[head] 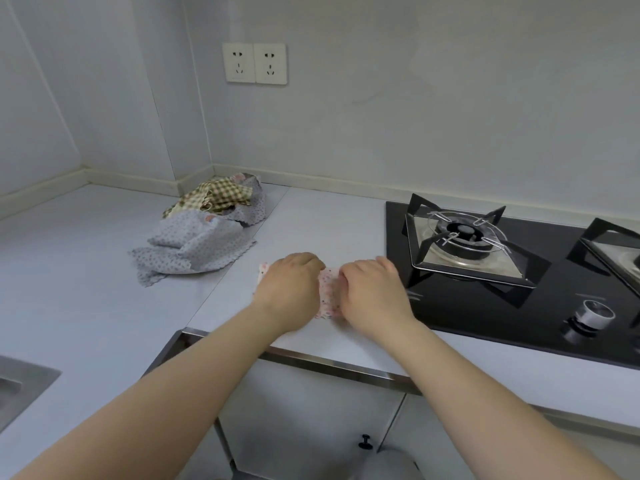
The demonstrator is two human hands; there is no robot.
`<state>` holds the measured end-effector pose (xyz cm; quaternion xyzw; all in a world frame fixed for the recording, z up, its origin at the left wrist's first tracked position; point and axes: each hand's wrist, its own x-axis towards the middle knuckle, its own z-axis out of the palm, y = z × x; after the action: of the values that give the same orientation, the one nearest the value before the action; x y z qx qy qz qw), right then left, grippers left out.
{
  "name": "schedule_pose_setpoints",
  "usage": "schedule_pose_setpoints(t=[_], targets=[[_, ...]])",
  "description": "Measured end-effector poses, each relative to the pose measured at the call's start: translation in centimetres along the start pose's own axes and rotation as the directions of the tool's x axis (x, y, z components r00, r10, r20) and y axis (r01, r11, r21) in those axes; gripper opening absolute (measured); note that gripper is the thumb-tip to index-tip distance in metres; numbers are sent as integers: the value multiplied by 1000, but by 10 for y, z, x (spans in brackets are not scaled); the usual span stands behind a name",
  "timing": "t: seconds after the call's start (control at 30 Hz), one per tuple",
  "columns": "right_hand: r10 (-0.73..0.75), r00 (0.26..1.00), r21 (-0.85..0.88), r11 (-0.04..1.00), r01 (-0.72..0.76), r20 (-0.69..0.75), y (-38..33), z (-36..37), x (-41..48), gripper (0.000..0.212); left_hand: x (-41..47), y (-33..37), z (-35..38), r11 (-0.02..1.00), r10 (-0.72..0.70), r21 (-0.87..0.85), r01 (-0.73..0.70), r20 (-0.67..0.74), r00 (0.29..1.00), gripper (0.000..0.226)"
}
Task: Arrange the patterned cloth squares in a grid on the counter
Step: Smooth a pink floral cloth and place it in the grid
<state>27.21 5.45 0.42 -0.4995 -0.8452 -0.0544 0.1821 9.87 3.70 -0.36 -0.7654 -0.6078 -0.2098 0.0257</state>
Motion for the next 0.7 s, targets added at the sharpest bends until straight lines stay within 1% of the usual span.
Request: schedule_pose_setpoints(t=[0.07, 0.1, 0.13, 0.2, 0.3, 0.4, 0.5, 0.57, 0.7], targets=[[79, 991, 181, 979, -97, 105, -18, 8, 10, 33, 8, 0, 18, 998, -55, 30, 51, 129, 990, 47], [115, 979, 242, 958, -154, 168, -24, 15, 13, 38, 9, -2, 27, 995, -91, 65, 80, 184, 979, 51], [129, 969, 261, 948, -183, 210, -26, 23, 15, 40, 8, -4, 31, 989, -145, 71, 131, 233, 962, 54], [127, 962, 199, 964, -177, 243, -25, 35, 16, 43, 6, -7, 33, 976, -217, 52, 211, 284, 934, 57], [114, 943, 167, 971, -172, 312, -23, 35, 21, 51, 5, -11, 26, 974, -226, 76, 213, 321, 920, 58], [66, 926, 144, 981, -128, 373, -25, 34, 28, 60, 5, -22, 20, 960, -279, 128, 250, 345, 896, 58], [49, 923, 146, 983, -112, 381, -25, 38, 32, 58, 4, -27, 18, 947, -314, 177, 268, 335, 889, 58], [79, 921, 134, 981, -140, 381, -23, 40, 30, 57, 3, -27, 19, 946, -316, 182, 268, 334, 888, 58], [211, 893, 40, 968, -246, 397, -10, 40, 26, 71, 3, -28, 20, 941, -331, 184, 284, 324, 886, 61]])
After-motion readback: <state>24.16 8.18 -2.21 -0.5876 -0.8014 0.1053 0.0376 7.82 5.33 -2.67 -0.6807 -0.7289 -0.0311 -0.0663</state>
